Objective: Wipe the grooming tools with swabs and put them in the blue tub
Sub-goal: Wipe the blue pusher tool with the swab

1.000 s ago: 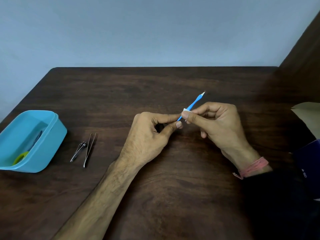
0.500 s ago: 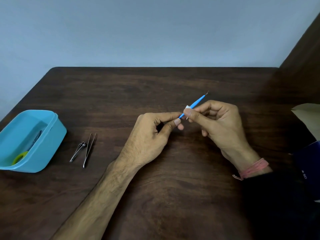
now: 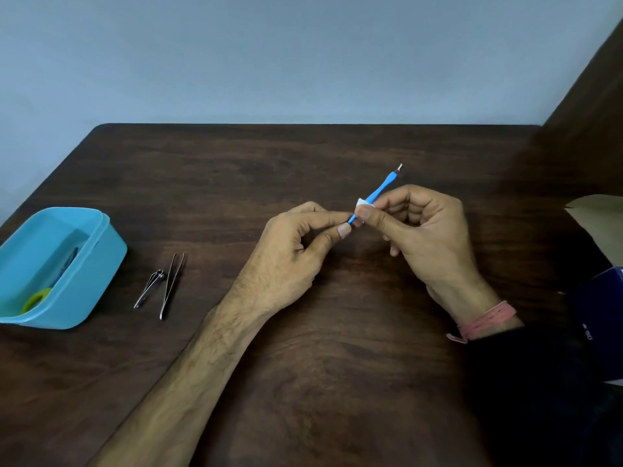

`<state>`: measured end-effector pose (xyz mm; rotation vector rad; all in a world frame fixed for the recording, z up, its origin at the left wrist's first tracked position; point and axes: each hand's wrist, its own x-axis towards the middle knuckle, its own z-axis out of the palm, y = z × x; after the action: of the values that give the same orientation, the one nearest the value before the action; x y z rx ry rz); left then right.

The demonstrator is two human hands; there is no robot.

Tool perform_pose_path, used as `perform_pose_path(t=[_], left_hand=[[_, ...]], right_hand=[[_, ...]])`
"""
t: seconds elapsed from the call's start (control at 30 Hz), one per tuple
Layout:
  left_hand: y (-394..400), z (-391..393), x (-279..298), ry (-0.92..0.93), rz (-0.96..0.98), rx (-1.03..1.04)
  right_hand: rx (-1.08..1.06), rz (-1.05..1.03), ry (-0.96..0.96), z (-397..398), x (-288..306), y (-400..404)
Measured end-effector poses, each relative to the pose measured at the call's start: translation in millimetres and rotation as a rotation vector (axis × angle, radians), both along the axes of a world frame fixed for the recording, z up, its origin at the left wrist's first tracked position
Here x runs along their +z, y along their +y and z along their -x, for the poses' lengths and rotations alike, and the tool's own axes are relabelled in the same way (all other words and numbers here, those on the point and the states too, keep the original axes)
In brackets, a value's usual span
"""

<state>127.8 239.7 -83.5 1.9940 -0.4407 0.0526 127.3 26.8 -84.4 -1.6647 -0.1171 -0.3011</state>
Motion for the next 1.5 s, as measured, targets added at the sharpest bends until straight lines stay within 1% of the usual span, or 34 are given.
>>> perform_pose_path(t=[0.1, 0.17, 0.27, 0.43, 0.57, 0.67, 0.8, 0.93, 1.07, 1.17, 1.43, 1.5], left_hand=[[0, 1, 2, -0.012, -0.003, -0.027], [0, 1, 1, -0.033, -0.024, -0.032], [1, 0, 0, -0.053, -0.046, -0.029], [3, -2, -2, -0.070, -0.066, -0.026], [1, -3, -7, -0.092, -0.049, 0.008], [-1, -4, -9, -0.147, -0.072, 0.031], [-1, -4, -8, -0.170, -0.088, 0.027], [2, -8, -13, -0.105, -0.022, -0.004], [2, -9, -13, -0.059, 0.023, -0.027], [3, -7, -12, -0.072, 0.016, -0.041], [3, -6, -11, -0.049, -0.012, -0.052], [2, -3, -8, 0.008, 0.016, -0.071]], right_hand=[[-0.005, -0.021, -0.028, 0, -1, 0], [-0.009, 0.000, -0.042, 0, -2, 1], [-0.027, 0.030, -0.028, 0, -5, 1], [-0.025, 0.006, -0.029, -3, -4, 1], [-0.006, 0.052, -0.047, 0, -5, 2], [-0.011, 0.085, -0.055, 0, -6, 2], [-0.008, 0.146, -0.049, 0, -7, 0], [0.010, 0.223, -0.041, 2, -6, 1], [-0.025, 0.178, -0.018, 0, -8, 1], [0.020, 0.195, -0.013, 2, -7, 0], [-0.053, 0.218, -0.081, 2, -8, 3], [-0.088, 0.268, -0.140, 4, -7, 3]])
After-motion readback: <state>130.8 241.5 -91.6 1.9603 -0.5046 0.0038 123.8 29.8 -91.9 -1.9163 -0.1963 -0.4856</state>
